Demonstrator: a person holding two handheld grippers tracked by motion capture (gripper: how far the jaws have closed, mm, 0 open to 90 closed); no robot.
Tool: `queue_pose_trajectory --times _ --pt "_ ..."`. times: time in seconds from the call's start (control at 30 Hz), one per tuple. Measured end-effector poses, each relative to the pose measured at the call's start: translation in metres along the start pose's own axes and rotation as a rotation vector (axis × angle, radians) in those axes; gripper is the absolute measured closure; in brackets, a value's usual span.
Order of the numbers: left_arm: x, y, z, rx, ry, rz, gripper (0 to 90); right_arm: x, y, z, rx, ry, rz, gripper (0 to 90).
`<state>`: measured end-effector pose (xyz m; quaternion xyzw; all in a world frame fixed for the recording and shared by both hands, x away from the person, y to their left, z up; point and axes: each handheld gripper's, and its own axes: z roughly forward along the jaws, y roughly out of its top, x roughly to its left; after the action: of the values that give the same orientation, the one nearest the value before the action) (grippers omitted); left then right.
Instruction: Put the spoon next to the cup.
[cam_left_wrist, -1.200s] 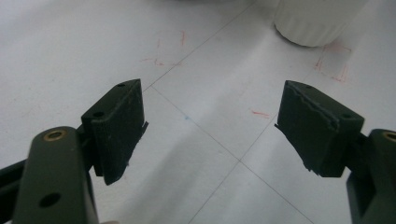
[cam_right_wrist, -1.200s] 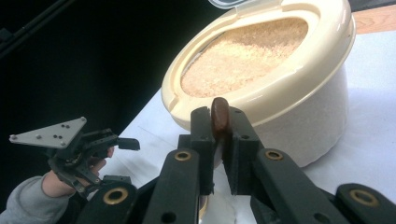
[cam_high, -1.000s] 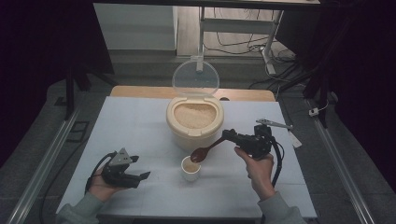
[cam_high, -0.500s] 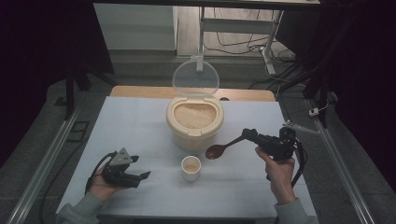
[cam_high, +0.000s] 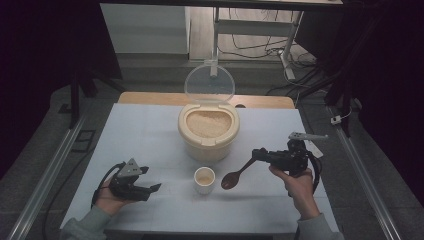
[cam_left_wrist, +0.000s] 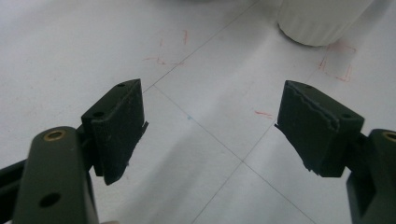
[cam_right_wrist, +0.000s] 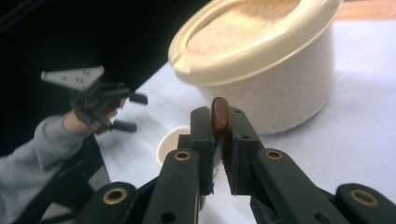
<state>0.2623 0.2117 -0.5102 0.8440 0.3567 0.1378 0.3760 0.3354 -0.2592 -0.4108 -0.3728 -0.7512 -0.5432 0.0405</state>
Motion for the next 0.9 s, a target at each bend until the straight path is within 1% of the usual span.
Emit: queue_pose_trajectory --times 0.23,0.37,0.5,0.57,0.67,0.73,0.77,0.8,0.9 --pt "-0.001 -0.001 -0.001 0.0 -0.001 0.001 23.0 0.004 -0.001 0.018 0.125 0.028 -0.03 82.7" --pt "-0.001 0.0 0.0 0.002 0.0 0.001 23.0 0.005 -0.003 0.028 0.179 0.04 -0.043 82.7" --pt "-0.001 0.0 0.0 0.005 -0.002 0.005 23.0 0.004 -0.006 0.037 0.227 0.058 -0.04 82.7" --pt "-0.001 0.0 0.0 0.005 -0.002 0.006 23.0 0.004 -0.007 0.043 0.25 0.058 -0.046 82.7" --pt "-0.001 0.0 0.001 0.006 -0.002 0.007 23.0 0.003 -0.007 0.051 0.269 0.063 -0.051 82.7" --pt "-0.001 -0.001 0.001 0.007 -0.002 0.008 23.0 0.002 -0.007 0.056 0.263 0.072 -0.055 82.4" --pt "-0.001 -0.001 0.001 0.007 -0.002 0.008 23.0 0.001 -0.006 0.058 0.263 0.07 -0.059 81.9" --pt "-0.001 -0.001 0.001 0.007 -0.003 0.008 23.0 0.001 -0.005 0.061 0.26 0.064 -0.066 81.0" --pt "-0.001 -0.001 0.001 0.007 -0.003 0.008 23.0 -0.003 -0.006 0.067 0.244 0.022 -0.095 78.0"
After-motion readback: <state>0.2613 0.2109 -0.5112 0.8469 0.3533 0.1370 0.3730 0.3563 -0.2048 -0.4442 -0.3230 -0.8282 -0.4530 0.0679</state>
